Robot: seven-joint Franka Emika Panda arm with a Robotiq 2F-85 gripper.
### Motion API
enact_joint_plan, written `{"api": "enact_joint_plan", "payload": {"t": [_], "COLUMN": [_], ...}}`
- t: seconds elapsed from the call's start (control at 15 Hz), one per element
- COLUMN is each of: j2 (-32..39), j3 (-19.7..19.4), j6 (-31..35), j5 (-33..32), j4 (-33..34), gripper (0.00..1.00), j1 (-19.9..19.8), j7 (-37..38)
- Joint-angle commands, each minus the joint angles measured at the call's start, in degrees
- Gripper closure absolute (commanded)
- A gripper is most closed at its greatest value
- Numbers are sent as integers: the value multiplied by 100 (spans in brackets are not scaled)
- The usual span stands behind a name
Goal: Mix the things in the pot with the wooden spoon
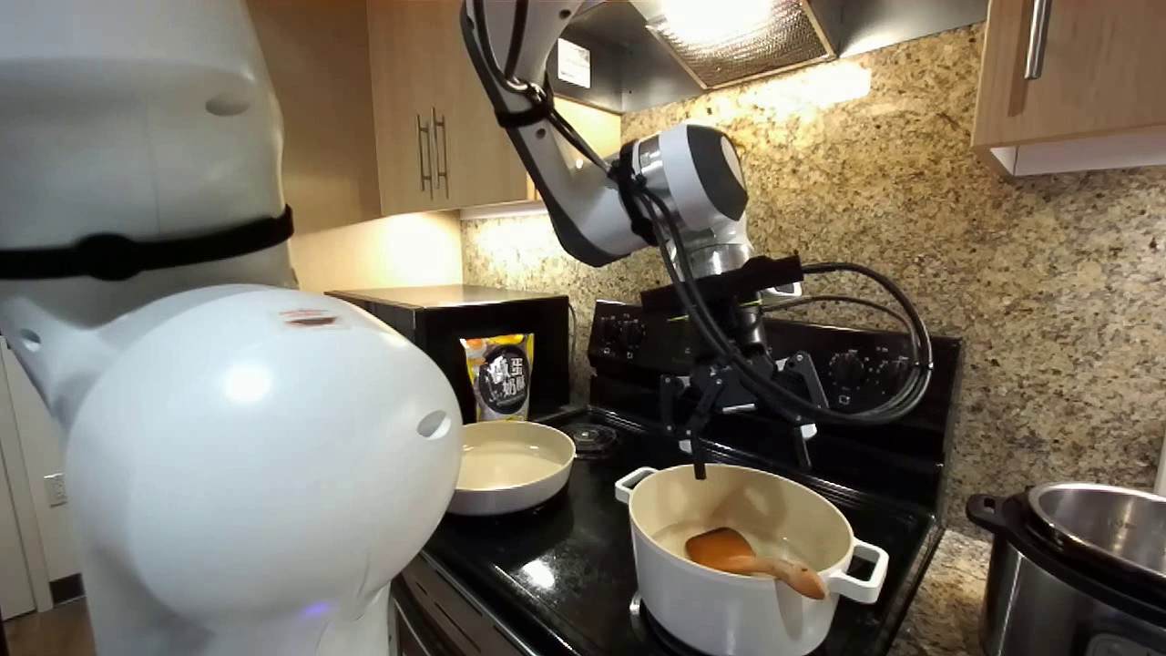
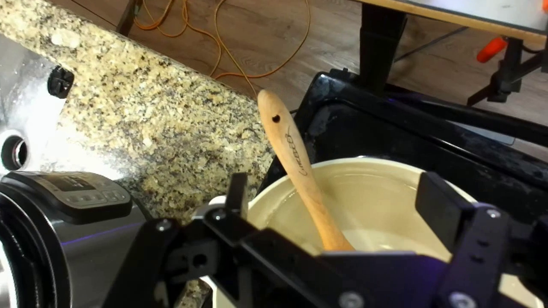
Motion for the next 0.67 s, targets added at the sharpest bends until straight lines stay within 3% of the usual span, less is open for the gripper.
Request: {"api": "enact_joint_plan", "payload": {"t": [0.0, 0.6], "j2": [-597, -1603], "j3": [37, 34], "j6": [416, 1617], "j5": [332, 1100], "j4": [-496, -1352], "gripper": [0, 0], "j1": [49, -87], "j7": [494, 1320]}}
